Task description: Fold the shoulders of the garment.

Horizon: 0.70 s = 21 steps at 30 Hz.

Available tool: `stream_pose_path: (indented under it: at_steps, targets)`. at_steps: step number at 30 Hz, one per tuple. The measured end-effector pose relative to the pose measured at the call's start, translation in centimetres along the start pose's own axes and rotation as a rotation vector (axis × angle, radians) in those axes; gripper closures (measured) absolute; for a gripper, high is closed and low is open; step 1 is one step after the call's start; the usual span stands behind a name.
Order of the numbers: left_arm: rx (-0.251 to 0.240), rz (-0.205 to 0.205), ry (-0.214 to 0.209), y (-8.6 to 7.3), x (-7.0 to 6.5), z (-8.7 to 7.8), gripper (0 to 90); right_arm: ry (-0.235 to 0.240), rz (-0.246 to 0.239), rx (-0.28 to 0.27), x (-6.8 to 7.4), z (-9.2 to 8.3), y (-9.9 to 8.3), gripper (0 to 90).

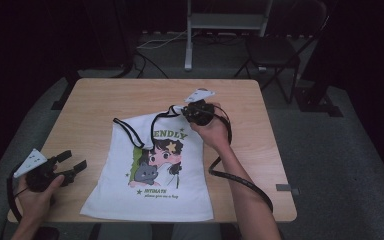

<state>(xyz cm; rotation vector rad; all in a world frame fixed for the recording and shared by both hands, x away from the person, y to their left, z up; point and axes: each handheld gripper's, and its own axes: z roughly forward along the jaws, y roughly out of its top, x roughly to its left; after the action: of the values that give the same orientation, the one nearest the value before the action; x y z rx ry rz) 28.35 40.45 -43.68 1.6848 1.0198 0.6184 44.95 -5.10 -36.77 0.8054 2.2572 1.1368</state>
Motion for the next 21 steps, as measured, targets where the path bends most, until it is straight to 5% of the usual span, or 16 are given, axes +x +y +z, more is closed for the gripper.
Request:
stream_pose_path:
  at_steps: [21]
  targets:
    - [0.0,0.002,0.003,0.0,0.0,0.0,21.7,0.031,-0.025,-0.004,2.3,-0.7,-1.1,82.7]
